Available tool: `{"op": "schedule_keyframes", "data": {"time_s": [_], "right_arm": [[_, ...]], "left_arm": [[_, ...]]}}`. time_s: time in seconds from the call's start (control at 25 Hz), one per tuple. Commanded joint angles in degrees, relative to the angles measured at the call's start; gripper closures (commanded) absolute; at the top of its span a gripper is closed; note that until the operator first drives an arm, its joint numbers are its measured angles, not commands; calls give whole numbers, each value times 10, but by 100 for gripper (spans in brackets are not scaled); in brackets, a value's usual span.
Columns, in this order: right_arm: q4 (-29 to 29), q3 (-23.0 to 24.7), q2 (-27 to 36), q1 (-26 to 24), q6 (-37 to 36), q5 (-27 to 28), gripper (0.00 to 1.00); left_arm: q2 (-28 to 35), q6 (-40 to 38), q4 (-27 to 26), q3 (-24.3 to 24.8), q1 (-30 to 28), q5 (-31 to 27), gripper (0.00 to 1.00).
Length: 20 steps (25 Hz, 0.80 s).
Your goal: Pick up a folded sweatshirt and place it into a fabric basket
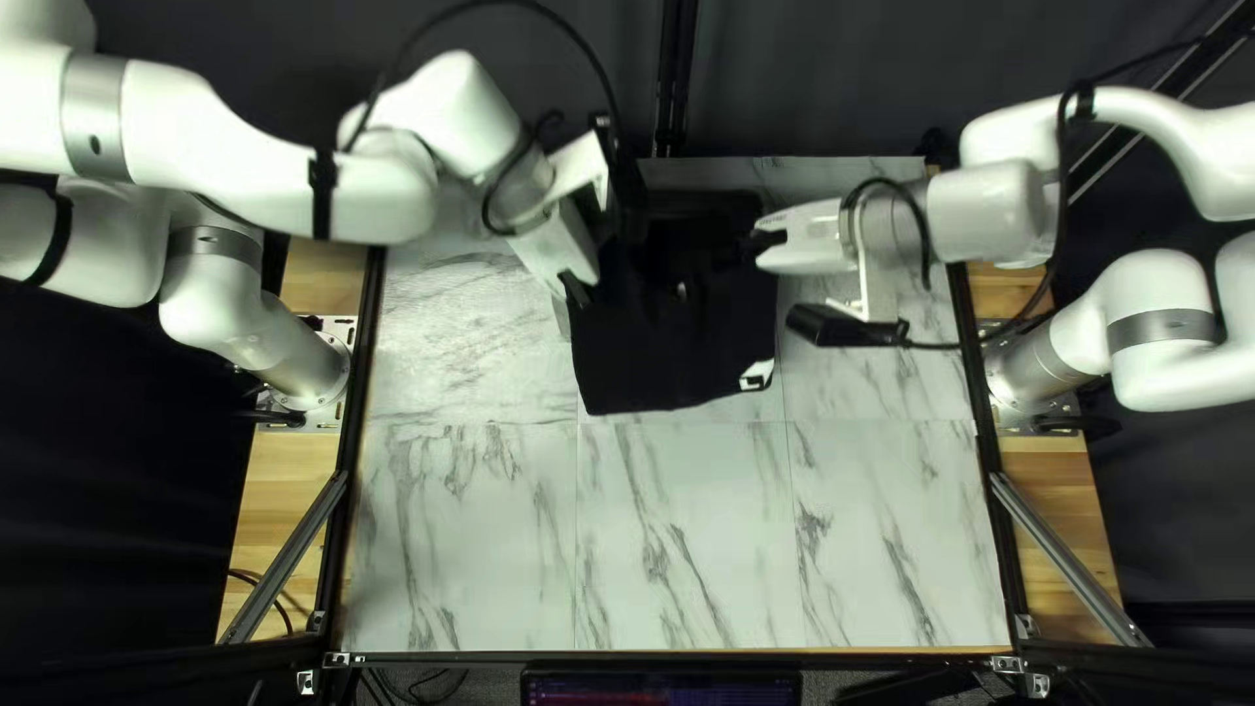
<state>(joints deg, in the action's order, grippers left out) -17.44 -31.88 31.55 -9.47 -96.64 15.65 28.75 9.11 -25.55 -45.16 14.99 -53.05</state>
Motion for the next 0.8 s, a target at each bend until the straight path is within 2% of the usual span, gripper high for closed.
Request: {"op": "schedule_keyframes", "data": {"time_s": [0.04,0.16,0.4,0.68,0.8], "right_arm": [[99,-32,-2,-47,-117,10,100],[155,-64,-26,-79,-183,14,100],[201,-96,-89,-117,-235,-14,100],[318,-92,-155,-132,-349,-84,100],[407,-92,-167,-137,-439,-98,100]], "left_arm": [[-3,49,-11,-31,56,-45,100],[-17,89,-20,-65,106,-82,100],[-58,146,-27,-124,174,-127,100],[-93,205,-47,-112,210,-108,100],[-106,238,-63,-95,224,-90,100]]}}
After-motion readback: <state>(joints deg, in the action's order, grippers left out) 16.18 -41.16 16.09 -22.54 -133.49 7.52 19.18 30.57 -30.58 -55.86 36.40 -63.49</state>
